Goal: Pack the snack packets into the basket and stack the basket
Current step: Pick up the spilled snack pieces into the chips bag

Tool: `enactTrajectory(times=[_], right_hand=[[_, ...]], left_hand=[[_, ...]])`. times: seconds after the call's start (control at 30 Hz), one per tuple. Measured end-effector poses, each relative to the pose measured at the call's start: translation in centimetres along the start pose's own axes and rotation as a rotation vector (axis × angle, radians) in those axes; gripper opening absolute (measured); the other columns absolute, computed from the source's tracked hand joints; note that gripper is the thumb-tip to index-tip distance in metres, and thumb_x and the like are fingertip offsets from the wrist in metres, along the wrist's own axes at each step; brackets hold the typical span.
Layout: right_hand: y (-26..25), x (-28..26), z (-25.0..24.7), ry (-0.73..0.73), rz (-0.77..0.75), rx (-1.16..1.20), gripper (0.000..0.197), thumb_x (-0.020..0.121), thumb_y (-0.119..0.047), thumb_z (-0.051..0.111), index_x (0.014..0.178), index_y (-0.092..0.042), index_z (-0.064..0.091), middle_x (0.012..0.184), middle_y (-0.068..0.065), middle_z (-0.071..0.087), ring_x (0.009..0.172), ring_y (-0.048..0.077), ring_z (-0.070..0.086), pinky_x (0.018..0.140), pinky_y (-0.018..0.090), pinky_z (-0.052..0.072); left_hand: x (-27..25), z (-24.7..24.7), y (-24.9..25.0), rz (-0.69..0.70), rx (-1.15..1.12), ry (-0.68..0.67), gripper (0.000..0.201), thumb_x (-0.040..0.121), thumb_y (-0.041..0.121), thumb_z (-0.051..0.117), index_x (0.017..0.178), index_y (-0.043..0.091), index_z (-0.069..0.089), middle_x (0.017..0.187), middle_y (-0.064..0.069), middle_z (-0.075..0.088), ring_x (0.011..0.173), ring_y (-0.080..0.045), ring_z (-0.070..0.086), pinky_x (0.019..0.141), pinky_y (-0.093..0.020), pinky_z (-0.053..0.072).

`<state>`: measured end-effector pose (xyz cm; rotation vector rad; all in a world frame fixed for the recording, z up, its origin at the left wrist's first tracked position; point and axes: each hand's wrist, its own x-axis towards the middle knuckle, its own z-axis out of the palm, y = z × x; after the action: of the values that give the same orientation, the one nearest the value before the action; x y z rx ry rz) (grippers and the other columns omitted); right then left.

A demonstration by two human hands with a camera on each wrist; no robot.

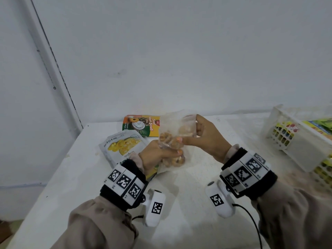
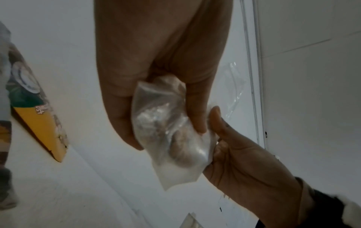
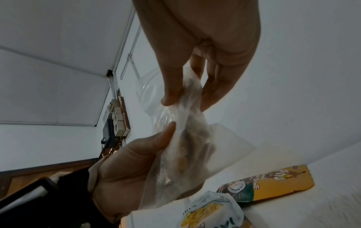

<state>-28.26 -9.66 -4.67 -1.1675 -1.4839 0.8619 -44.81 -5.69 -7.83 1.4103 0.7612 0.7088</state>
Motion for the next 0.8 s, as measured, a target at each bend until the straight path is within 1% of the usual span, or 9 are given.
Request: enactTrajectory(times=[0.1,0.2,0.33,0.4,0.47,0.6,0.7,0.77,0.8], right_hand=[[-0.2,0.1,-0.1,0.041,0.013,0.152,0.036,0.063,-0.014,0.08,0.093,-0.008,0.062,0.083,0.004,0.069,0.074,0.014,0.067,0.065,0.024,0.055],[-0.1,0.2,-0.1,0.102,-0.002,0.2,0.012,0.069,-0.001,0.072,0.074,-0.005,0.061,0.063,-0.003,0.069,0.061,0.009,0.066,0.057,0.018,0.052],[0.2,0.3,-0.1,0.143,0.001,0.212,0.017,0.075,0.009,0.066,0.067,-0.003,0.056,0.055,-0.005,0.066,0.055,0.006,0.065,0.053,0.015,0.05],[0.1,0.3,-0.1,0.145,0.015,0.234,0.017,0.076,0.004,0.066,0.068,-0.002,0.054,0.057,-0.003,0.066,0.053,0.008,0.063,0.048,0.018,0.049],[0.0,0.1,0.0,0.138,0.038,0.257,0.017,0.075,-0.003,0.069,0.07,-0.001,0.053,0.061,0.002,0.067,0.053,0.011,0.062,0.048,0.022,0.049],[-0.1,-0.1,0.0,0.126,0.077,0.261,0.048,0.063,-0.026,0.082,0.084,0.01,0.058,0.075,0.017,0.064,0.069,0.025,0.062,0.066,0.035,0.048],[-0.4,-0.4,-0.4,0.09,0.098,0.286,0.032,0.067,-0.023,0.08,0.084,0.0,0.064,0.079,0.007,0.069,0.074,0.018,0.066,0.066,0.03,0.055],[-0.3,-0.5,-0.6,0.135,0.082,0.282,0.018,0.07,-0.018,0.073,0.077,-0.004,0.064,0.071,0.0,0.07,0.068,0.012,0.067,0.061,0.025,0.055],[-0.2,-0.6,-0.6,0.162,0.069,0.267,0.013,0.073,-0.015,0.07,0.073,-0.005,0.063,0.067,-0.001,0.07,0.064,0.01,0.066,0.06,0.024,0.054]], left_hand=[[-0.2,0.1,-0.1,-0.023,0.044,-0.054,0.018,0.077,0.003,0.069,0.096,0.005,0.069,0.1,-0.018,0.068,0.093,-0.029,0.064,0.089,-0.042,0.048],[-0.1,-0.2,-0.3,-0.035,0.032,-0.06,0.016,0.079,-0.002,0.064,0.095,0.002,0.067,0.093,-0.013,0.071,0.088,-0.025,0.067,0.089,-0.037,0.05],[-0.3,-0.4,-0.3,-0.049,0.021,-0.071,0.032,0.075,0.001,0.068,0.106,-0.002,0.064,0.107,-0.019,0.066,0.1,-0.03,0.062,0.097,-0.043,0.044],[-0.5,0.0,0.1,0.007,0.02,-0.07,0.043,0.073,0.004,0.072,0.114,0.002,0.06,0.113,-0.014,0.066,0.104,-0.026,0.063,0.094,-0.038,0.048],[-0.6,0.4,0.6,0.104,0.005,-0.011,0.04,0.073,0.002,0.072,0.112,0.003,0.059,0.105,-0.009,0.069,0.096,-0.018,0.067,0.082,-0.028,0.054],[-0.6,0.6,0.9,0.244,0.029,0.071,0.017,0.077,-0.003,0.066,0.093,-0.001,0.063,0.081,-0.005,0.072,0.075,-0.015,0.069,0.064,-0.022,0.055],[-0.8,0.2,0.5,0.262,0.071,0.08,0.011,0.077,0.008,0.068,0.088,0.01,0.065,0.078,-0.006,0.072,0.074,-0.02,0.068,0.067,-0.031,0.055],[-0.8,-0.2,0.2,0.234,0.088,0.059,0.016,0.078,0.01,0.069,0.094,0.008,0.066,0.087,-0.018,0.071,0.08,-0.03,0.066,0.074,-0.042,0.052],[-0.8,-0.3,0.1,0.222,0.096,0.039,0.016,0.079,0.006,0.067,0.096,0.005,0.065,0.086,-0.016,0.071,0.08,-0.027,0.066,0.075,-0.039,0.053]])
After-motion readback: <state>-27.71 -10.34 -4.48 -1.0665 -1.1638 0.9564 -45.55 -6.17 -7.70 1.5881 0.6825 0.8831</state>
